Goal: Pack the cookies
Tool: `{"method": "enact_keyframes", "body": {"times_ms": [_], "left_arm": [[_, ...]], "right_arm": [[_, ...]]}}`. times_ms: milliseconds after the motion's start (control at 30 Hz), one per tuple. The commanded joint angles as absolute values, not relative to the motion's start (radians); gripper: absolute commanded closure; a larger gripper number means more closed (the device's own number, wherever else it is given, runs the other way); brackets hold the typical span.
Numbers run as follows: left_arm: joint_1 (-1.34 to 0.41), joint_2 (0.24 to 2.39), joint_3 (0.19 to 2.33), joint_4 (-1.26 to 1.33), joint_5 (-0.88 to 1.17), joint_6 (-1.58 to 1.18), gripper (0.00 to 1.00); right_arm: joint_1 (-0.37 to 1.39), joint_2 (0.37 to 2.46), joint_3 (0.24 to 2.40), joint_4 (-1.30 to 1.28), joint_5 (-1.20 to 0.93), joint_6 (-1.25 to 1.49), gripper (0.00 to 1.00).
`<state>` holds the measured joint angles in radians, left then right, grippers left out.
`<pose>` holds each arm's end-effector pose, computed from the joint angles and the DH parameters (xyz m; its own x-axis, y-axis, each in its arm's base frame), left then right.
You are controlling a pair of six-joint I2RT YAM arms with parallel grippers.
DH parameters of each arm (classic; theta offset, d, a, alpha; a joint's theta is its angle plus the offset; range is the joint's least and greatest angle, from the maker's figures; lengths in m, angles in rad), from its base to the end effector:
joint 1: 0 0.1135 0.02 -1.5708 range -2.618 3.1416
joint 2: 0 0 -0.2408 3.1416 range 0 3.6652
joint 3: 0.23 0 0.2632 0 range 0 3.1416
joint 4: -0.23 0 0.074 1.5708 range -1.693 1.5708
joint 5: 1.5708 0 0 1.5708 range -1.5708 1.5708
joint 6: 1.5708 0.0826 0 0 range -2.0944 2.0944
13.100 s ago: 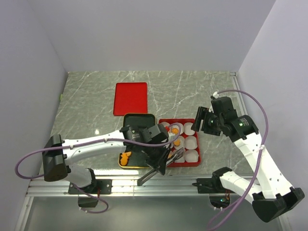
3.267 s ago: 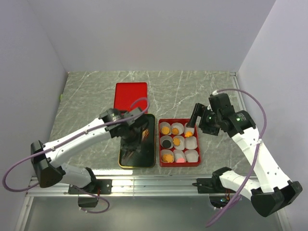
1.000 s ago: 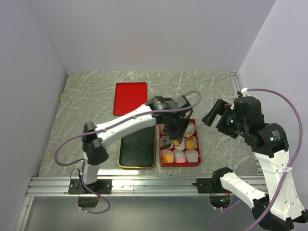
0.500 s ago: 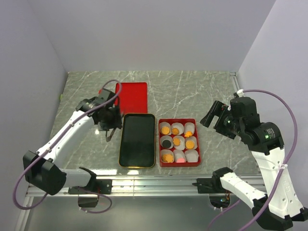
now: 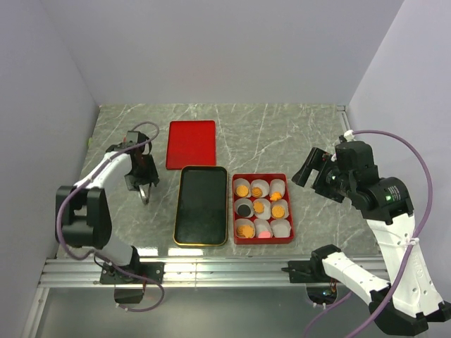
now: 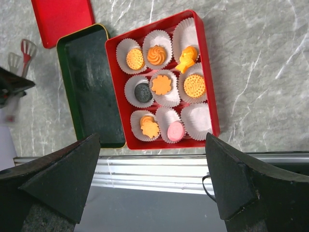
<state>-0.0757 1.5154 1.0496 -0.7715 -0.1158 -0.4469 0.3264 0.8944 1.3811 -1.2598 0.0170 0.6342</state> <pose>0.3135 -0.0142 0.1450 -0.8658 -0.3648 -0.3424 -0.3734 0.9267 -0.0430 0.1707 0.0563 0.3648 -0.7160 0.3831 -0.5836 0.1430 0.8987 0.4145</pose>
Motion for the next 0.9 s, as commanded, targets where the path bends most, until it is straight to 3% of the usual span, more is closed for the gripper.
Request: {"method": "enact_keyframes", "body": {"times_ms": [0, 233, 467, 567, 867], "left_arm": [[-0.052, 1.565, 1.02, -0.683, -0.077, -0.41, 0.36], [-0.026, 1.66, 0.983, -0.638, -0.045, -0.396, 0.33], [-0.026, 1.709, 0.96, -0.646, -0.029, -0.391, 0.22], [-0.025, 1.7, 0.957, -0.647, -0.043, -0.396, 0.01], [-0.026, 1.571, 1.125, -0.771, -0.112, -0.425, 0.0]], "right_arm": [[0.321, 0.891, 1.388, -1.241, 0.046, 0.614, 0.05], [0.321, 0.9, 1.374, -1.236, 0.051, 0.603, 0.05], [0.319, 0.919, 1.347, -1.192, 0.029, 0.598, 0.04], [0.321, 0.942, 1.339, -1.171, 0.003, 0.595, 0.04], [0.321, 1.002, 1.382, -1.155, -0.017, 0.574, 0.04]]}}
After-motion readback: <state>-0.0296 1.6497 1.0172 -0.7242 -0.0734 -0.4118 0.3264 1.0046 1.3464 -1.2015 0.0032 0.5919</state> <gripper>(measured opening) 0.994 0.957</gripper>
